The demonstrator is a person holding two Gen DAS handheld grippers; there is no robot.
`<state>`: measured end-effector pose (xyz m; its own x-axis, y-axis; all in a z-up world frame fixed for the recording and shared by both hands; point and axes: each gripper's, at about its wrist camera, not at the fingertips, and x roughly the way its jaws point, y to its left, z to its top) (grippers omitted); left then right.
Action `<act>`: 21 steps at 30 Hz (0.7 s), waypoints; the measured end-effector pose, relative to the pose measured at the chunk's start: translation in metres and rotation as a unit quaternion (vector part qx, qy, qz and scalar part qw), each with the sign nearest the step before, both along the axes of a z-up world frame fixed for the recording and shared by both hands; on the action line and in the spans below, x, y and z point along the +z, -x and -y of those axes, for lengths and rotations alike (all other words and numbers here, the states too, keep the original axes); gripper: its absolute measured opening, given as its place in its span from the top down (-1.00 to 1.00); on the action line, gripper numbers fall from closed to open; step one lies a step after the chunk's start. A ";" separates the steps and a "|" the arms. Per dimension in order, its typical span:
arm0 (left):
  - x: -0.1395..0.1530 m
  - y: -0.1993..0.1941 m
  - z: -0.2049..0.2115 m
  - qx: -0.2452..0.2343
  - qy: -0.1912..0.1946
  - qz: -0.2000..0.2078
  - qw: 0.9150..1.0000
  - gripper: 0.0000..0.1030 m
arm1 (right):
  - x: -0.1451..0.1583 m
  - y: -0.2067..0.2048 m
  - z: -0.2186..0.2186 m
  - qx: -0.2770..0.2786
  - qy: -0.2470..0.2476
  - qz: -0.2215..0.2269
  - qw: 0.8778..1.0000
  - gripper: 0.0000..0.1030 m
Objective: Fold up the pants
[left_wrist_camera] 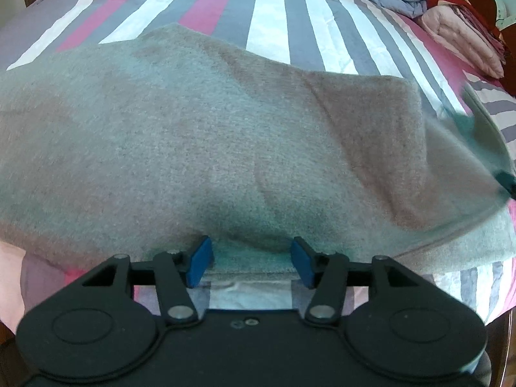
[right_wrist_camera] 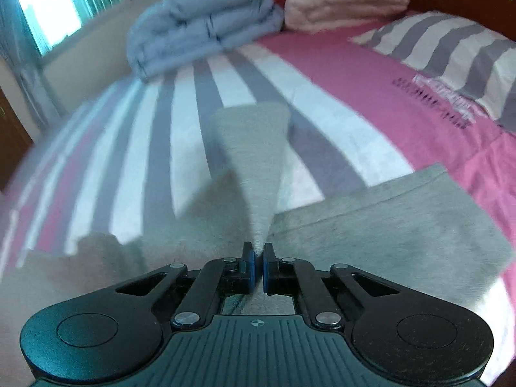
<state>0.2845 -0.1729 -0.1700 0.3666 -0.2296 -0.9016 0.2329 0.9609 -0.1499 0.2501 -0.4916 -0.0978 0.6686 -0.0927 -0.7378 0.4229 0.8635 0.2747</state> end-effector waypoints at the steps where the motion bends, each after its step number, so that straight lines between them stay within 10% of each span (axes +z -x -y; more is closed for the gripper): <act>1: 0.000 0.000 -0.001 0.000 0.002 0.000 1.000 0.10 | 0.007 0.014 0.004 -0.005 -0.009 0.011 1.000 0.92; 10: -0.002 0.003 0.002 -0.006 -0.008 0.006 1.000 0.09 | -0.045 0.074 0.027 -0.050 -0.103 -0.060 0.992 0.90; 12: -0.001 0.002 0.003 -0.003 -0.009 0.006 1.000 0.09 | -0.034 0.073 0.032 -0.046 -0.106 -0.043 0.992 0.71; 15: -0.001 0.003 0.004 -0.002 -0.009 0.007 1.000 0.09 | -0.020 0.073 0.044 -0.062 -0.092 -0.018 0.994 -0.31; 21: -0.002 0.006 0.004 0.000 -0.009 0.011 1.000 0.09 | -0.024 0.061 0.097 -0.128 -0.107 0.006 0.986 -0.34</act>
